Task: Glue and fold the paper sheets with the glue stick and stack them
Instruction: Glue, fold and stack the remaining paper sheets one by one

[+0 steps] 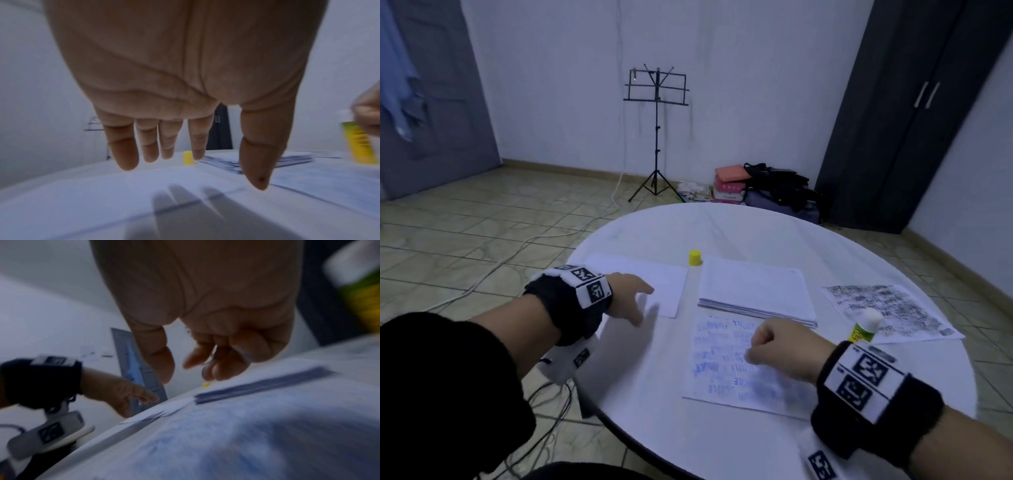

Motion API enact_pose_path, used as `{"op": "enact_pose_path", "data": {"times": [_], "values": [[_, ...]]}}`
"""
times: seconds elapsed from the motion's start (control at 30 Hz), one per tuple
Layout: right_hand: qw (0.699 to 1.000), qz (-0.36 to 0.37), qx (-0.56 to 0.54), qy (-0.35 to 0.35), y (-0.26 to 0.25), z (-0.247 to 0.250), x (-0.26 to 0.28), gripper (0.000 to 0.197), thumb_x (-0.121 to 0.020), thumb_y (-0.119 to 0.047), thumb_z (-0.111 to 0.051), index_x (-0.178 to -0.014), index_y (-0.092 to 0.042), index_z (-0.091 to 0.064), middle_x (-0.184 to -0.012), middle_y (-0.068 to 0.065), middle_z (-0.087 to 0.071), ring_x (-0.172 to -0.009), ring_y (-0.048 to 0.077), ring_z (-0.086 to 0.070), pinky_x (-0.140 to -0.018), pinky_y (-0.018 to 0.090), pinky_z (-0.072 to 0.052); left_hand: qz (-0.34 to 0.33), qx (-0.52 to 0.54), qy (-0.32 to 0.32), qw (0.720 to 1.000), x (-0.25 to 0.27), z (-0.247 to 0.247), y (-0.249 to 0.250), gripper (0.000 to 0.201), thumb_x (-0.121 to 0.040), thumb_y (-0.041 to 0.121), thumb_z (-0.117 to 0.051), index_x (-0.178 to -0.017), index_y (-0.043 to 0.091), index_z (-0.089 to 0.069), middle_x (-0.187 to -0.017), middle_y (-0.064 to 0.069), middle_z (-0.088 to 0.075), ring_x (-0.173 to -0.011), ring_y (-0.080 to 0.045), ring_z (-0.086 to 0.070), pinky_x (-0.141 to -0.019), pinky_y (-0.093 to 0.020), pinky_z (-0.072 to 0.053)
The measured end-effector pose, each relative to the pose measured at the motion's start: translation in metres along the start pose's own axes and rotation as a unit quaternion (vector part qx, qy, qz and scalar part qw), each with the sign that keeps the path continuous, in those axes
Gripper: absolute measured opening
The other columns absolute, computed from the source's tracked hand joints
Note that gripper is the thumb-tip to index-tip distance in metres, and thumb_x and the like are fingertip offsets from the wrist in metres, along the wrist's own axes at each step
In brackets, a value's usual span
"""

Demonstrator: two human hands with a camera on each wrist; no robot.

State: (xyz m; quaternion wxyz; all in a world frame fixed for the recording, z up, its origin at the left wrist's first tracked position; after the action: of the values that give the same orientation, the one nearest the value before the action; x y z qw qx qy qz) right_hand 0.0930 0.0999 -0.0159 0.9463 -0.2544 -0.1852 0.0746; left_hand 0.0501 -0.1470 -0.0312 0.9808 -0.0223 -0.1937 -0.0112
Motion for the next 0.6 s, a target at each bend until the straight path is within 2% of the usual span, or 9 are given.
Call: {"op": "enact_pose_path", "data": {"times": [0.07, 0.17, 0.2, 0.27, 0.3, 0.33, 0.43, 0.5, 0.6], "values": [[0.995, 0.027, 0.089, -0.038, -0.043, -0.011, -0.027, 0.027, -0.089, -0.015, -0.055, -0.066, -0.010, -0.042, -0.072, -0.001, -0.046, -0.070, 0.016, -0.040, -0.046, 0.011, -0.028, 0.044, 0.031, 0.019, 0.998, -0.011, 0.011, -0.034, 0.073, -0.091, 0.037, -0.060, -0.151, 0.020, -0.022, -0.158, -0.001, -0.019, -0.145, -0.020, -0.020, -0.115, -0.030, -0.021], [0.971, 0.060, 0.223, -0.071, -0.098, -0.028, -0.080, 0.036, -0.095, -0.018, -0.047, -0.061, -0.019, -0.038, -0.075, -0.003, -0.045, -0.077, 0.017, -0.044, -0.046, 0.009, -0.031, 0.103, 0.040, 0.040, 0.993, -0.030, 0.014, -0.079, 0.064, -0.096, 0.035, -0.052, -0.150, 0.015, -0.025, -0.156, -0.003, -0.026, -0.143, -0.020, -0.025, -0.112, -0.029, -0.023], [0.963, 0.061, 0.252, -0.069, -0.110, -0.032, -0.099, 0.029, -0.095, -0.020, -0.047, -0.066, -0.018, -0.046, -0.080, 0.000, -0.050, -0.083, 0.020, -0.048, -0.052, 0.014, -0.037, 0.120, 0.032, 0.036, 0.992, -0.036, 0.012, -0.091, 0.059, -0.096, 0.034, -0.052, -0.148, 0.014, -0.031, -0.153, -0.004, -0.033, -0.140, -0.021, -0.031, -0.110, -0.029, -0.026], [0.948, 0.067, 0.307, -0.050, -0.128, -0.039, -0.132, 0.021, -0.094, -0.027, -0.049, -0.097, -0.010, -0.061, -0.105, 0.006, -0.060, -0.101, 0.026, -0.054, -0.079, 0.030, -0.050, 0.147, 0.022, 0.006, 0.989, -0.048, 0.005, -0.110, 0.049, -0.090, 0.034, -0.063, -0.134, 0.014, -0.054, -0.138, -0.006, -0.053, -0.126, -0.022, -0.050, -0.098, -0.029, -0.039], [0.947, 0.065, 0.312, -0.042, -0.138, -0.040, -0.141, 0.023, -0.093, -0.029, -0.051, -0.104, -0.011, -0.061, -0.114, 0.006, -0.059, -0.110, 0.027, -0.055, -0.092, 0.039, -0.048, 0.151, 0.019, -0.013, 0.988, -0.053, 0.001, -0.116, 0.045, -0.084, 0.034, -0.069, -0.123, 0.015, -0.062, -0.128, -0.005, -0.060, -0.118, -0.022, -0.056, -0.091, -0.028, -0.044], [0.945, 0.071, 0.318, -0.034, -0.145, -0.041, -0.150, 0.019, -0.092, -0.030, -0.054, -0.097, -0.014, -0.062, -0.115, 0.004, -0.060, -0.114, 0.027, -0.055, -0.098, 0.043, -0.044, 0.154, 0.019, -0.023, 0.988, -0.059, -0.002, -0.121, 0.044, -0.078, 0.037, -0.074, -0.116, 0.016, -0.066, -0.121, -0.005, -0.064, -0.113, -0.022, -0.060, -0.085, -0.028, -0.045], [0.917, 0.087, 0.388, -0.011, -0.166, -0.034, -0.156, 0.020, -0.087, -0.038, -0.063, -0.081, -0.019, -0.058, -0.096, 0.001, -0.061, -0.100, 0.023, -0.058, -0.087, 0.039, -0.046, 0.178, 0.040, -0.050, 0.982, -0.101, -0.023, -0.146, 0.074, -0.035, 0.066, -0.076, -0.101, 0.033, -0.070, -0.099, 0.002, -0.069, -0.092, -0.028, -0.066, -0.081, -0.035, -0.051], [0.900, 0.082, 0.429, -0.001, -0.168, -0.030, -0.162, 0.037, -0.081, -0.046, -0.067, -0.068, -0.015, -0.052, -0.075, -0.003, -0.054, -0.083, 0.021, -0.053, -0.078, 0.033, -0.046, 0.198, 0.056, -0.069, 0.976, -0.133, -0.041, -0.167, 0.085, -0.010, 0.069, -0.069, -0.090, 0.040, -0.067, -0.085, 0.006, -0.067, -0.078, -0.026, -0.065, -0.079, -0.045, -0.053], [0.894, 0.045, 0.442, -0.050, -0.157, -0.032, -0.184, 0.050, -0.072, -0.058, -0.071, -0.059, -0.015, -0.049, -0.067, -0.001, -0.055, -0.078, 0.022, -0.057, -0.087, 0.037, -0.051, 0.174, 0.045, -0.079, 0.980, -0.142, -0.043, -0.165, 0.072, -0.016, 0.069, -0.071, -0.082, 0.041, -0.064, -0.060, 0.008, -0.062, -0.063, -0.015, -0.061, -0.078, -0.040, -0.053]]}}
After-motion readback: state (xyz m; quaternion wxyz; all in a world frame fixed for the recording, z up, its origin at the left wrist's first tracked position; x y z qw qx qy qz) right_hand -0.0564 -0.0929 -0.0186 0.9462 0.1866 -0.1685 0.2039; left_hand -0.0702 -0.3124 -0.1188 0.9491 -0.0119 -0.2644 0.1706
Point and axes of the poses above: each hand's wrist, its own x-axis away from the middle knuckle, its own z-axis out of the back of the hand, y = z × x, the point moved 8 cm from there along -x, towards the middle knuckle
